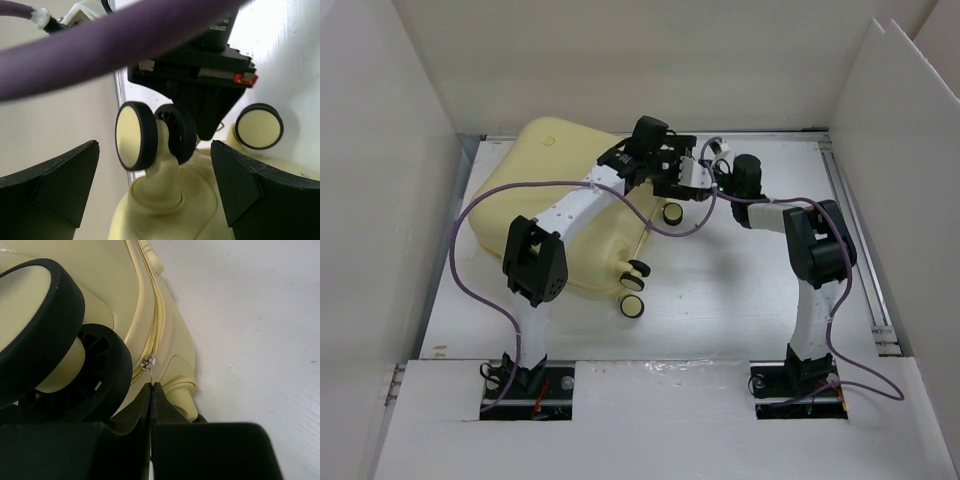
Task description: Pack the luggage
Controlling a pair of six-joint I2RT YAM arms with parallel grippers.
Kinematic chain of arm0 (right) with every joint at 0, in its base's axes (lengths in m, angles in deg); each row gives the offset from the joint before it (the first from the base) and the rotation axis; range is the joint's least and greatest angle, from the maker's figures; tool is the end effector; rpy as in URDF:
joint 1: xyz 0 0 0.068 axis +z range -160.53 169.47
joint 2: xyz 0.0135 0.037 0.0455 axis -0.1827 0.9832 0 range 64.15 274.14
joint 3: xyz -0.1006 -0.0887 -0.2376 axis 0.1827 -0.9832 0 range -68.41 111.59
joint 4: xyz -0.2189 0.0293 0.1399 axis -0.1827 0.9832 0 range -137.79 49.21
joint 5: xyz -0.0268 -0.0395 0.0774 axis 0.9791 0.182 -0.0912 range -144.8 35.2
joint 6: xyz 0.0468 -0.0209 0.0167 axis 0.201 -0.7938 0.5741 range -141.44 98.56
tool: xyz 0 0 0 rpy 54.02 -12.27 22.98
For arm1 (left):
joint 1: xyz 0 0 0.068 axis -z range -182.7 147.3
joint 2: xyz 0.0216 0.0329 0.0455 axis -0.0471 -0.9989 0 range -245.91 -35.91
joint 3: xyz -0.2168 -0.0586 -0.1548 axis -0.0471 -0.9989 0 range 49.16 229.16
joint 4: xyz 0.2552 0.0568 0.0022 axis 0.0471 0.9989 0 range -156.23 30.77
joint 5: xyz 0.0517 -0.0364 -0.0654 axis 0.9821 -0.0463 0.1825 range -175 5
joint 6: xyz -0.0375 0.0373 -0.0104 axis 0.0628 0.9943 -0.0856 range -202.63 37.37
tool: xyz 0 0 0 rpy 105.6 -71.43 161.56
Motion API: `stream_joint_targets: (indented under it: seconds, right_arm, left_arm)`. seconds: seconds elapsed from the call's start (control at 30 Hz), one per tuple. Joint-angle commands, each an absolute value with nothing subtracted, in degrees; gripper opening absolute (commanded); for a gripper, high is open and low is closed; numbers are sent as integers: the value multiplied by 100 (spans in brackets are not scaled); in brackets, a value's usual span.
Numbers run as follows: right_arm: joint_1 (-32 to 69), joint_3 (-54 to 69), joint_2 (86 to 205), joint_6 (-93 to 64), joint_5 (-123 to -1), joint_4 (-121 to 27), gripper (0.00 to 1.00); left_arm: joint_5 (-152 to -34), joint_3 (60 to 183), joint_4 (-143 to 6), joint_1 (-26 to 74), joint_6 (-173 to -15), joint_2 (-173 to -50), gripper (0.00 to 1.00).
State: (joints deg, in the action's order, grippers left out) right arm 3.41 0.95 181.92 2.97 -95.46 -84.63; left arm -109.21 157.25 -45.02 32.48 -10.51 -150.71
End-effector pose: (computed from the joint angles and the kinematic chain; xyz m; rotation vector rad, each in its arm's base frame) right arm 0.4307 0.1307 0.1834 -0.3733 1.8207 1.0995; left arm 0.3801 -0.2858 0.3342 1.7599 0.9755 -0.0255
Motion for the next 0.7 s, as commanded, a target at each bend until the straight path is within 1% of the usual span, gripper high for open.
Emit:
stream_joint_targets:
  seconds: [0.0,0.17,0.2,0.23,0.3,0.33,0.37,0.4,0.43,0.53,0.6,0.67]
  right_arm:
    - [309,242,18069,115,-9224,-8110,0]
    - [309,243,18069,115,-9224,-8110,0]
    - [309,243,18069,115,-9224,-8110,0]
    - [309,243,18069,115,-9224,-8110,0]
    - [309,243,18069,115,-9224,-8110,0]
    - [309,243,18069,115,-9224,-8110,0]
    - [309,243,18069,115,-9224,-8110,0]
    - [309,243,18069,115,-9224,-8110,0]
    - [309,243,18121,176,-9224,-8110,0]
    - [196,243,18174,325,-9172,-8110,0]
    - [143,356,18235,326,-9119,-8058,0]
    - [55,409,18236,326,-9048,-8058,0]
  left_arm:
    - [-10470,15980,-4620,3149,-1029,-15429,91]
    - [-10469,16534,-3505,3149,-775,-15851,87]
    - [-10408,16535,-3503,3201,-774,-15851,87]
    - [-10355,16465,-3503,3201,-774,-15851,84]
    - [-10180,16351,-3722,3201,-774,-15851,68]
    - [-10179,16350,-3792,3201,-879,-15851,57]
    - [-10101,16350,-3854,3201,-941,-15851,43]
    - [-10022,16350,-3907,3201,-1011,-15851,6]
    - [-10021,16350,-3907,3201,-1064,-15851,0]
    - [-10021,16350,-3723,3201,-1003,-15799,0]
    - [-10222,16473,-3487,3122,-1003,-15746,0]
    - [-10643,16841,-2855,2991,-1003,-15746,0]
